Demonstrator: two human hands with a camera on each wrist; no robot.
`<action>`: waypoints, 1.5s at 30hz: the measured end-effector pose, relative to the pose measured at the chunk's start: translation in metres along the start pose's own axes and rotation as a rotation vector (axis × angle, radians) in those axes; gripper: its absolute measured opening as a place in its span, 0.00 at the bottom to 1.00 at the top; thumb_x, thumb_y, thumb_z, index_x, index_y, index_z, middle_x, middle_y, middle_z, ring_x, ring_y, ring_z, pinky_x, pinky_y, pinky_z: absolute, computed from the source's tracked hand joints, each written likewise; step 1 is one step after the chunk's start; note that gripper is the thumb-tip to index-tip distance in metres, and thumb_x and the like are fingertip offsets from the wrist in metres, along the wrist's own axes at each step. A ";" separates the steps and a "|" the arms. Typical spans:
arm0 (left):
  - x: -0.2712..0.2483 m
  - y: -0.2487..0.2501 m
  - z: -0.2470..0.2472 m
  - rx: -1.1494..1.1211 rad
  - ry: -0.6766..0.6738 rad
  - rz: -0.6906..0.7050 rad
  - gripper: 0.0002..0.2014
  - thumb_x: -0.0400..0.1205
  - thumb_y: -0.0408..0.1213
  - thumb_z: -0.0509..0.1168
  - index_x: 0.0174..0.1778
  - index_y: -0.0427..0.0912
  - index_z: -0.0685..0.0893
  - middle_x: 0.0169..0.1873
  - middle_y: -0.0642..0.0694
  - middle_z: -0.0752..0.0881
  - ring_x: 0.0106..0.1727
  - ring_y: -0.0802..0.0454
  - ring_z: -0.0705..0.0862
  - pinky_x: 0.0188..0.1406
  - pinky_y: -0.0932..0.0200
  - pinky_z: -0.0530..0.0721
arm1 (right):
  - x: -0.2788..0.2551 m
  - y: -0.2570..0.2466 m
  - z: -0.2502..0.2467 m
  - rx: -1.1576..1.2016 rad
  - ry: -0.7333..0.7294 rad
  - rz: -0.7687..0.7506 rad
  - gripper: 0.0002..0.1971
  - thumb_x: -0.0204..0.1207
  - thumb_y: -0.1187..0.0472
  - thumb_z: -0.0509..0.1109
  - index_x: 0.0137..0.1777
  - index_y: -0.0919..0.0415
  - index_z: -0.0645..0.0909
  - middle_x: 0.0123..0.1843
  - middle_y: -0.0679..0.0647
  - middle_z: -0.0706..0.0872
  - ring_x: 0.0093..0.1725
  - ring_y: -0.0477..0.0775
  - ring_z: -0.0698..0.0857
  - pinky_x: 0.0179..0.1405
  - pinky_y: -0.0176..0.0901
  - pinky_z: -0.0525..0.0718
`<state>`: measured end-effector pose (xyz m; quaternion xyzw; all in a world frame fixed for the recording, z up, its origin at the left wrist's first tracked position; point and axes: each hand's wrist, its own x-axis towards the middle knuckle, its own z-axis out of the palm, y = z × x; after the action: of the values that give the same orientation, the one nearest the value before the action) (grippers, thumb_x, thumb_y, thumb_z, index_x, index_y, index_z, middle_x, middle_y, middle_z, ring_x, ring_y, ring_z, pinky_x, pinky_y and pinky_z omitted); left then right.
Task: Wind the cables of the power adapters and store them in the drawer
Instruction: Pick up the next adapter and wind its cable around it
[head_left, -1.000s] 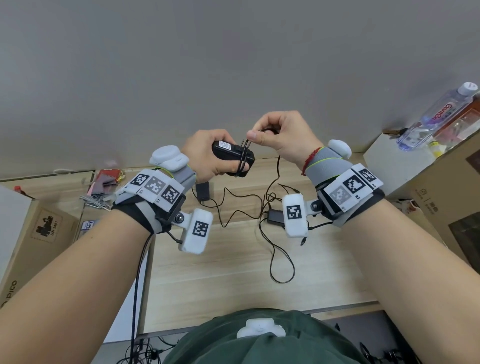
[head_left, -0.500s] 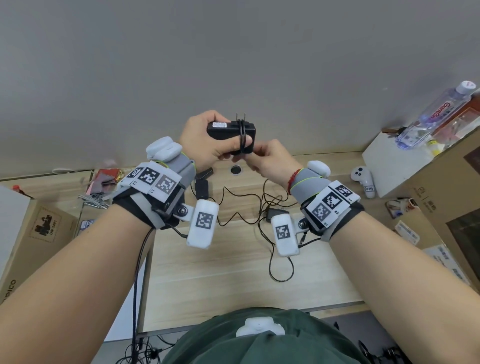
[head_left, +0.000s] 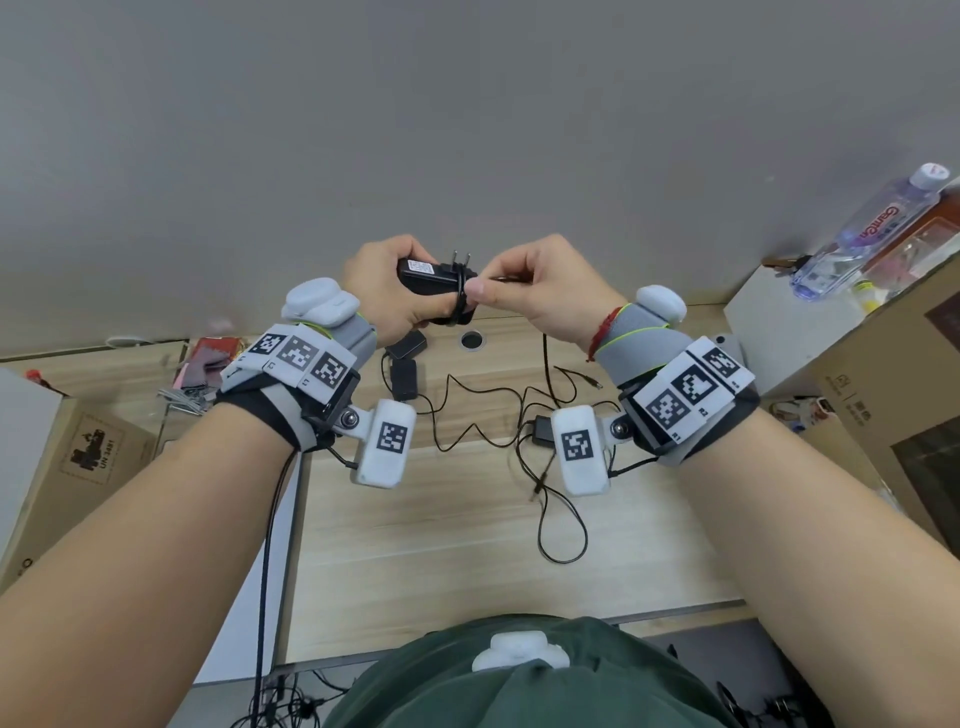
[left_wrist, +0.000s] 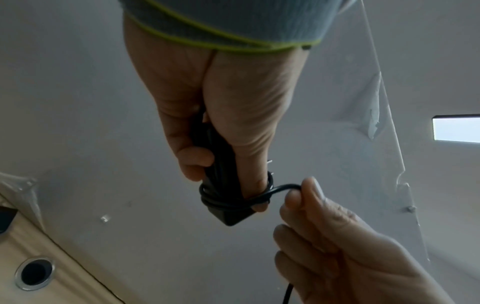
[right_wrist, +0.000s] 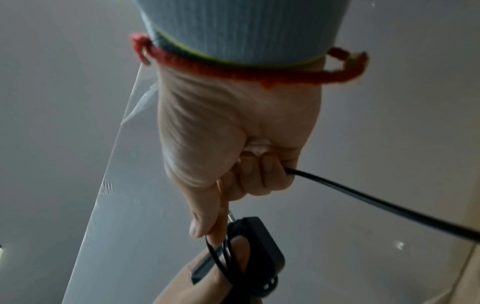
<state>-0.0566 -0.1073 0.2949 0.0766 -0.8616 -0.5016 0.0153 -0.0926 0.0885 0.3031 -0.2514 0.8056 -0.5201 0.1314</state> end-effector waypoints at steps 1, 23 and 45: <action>-0.001 0.001 0.001 0.013 -0.013 0.005 0.23 0.52 0.57 0.82 0.35 0.53 0.81 0.31 0.49 0.89 0.30 0.48 0.86 0.30 0.51 0.86 | 0.002 -0.001 -0.003 -0.003 0.018 -0.004 0.09 0.77 0.56 0.77 0.38 0.61 0.90 0.30 0.53 0.80 0.33 0.46 0.71 0.37 0.39 0.69; -0.011 0.028 0.011 -0.270 -0.108 0.127 0.17 0.68 0.30 0.82 0.38 0.41 0.77 0.28 0.43 0.84 0.22 0.51 0.81 0.19 0.61 0.79 | 0.003 0.025 0.007 0.049 0.055 0.085 0.15 0.83 0.60 0.68 0.34 0.63 0.83 0.19 0.40 0.67 0.22 0.39 0.63 0.27 0.33 0.62; 0.002 -0.019 0.001 0.007 -0.026 -0.004 0.21 0.56 0.51 0.85 0.33 0.52 0.80 0.27 0.52 0.86 0.27 0.50 0.82 0.25 0.57 0.79 | 0.006 0.007 -0.003 -0.074 0.038 -0.004 0.07 0.79 0.56 0.73 0.41 0.51 0.91 0.29 0.38 0.85 0.33 0.33 0.78 0.42 0.32 0.75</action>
<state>-0.0561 -0.1163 0.2779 0.0719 -0.8633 -0.4995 0.0025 -0.1004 0.0898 0.2984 -0.2478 0.8260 -0.4951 0.1055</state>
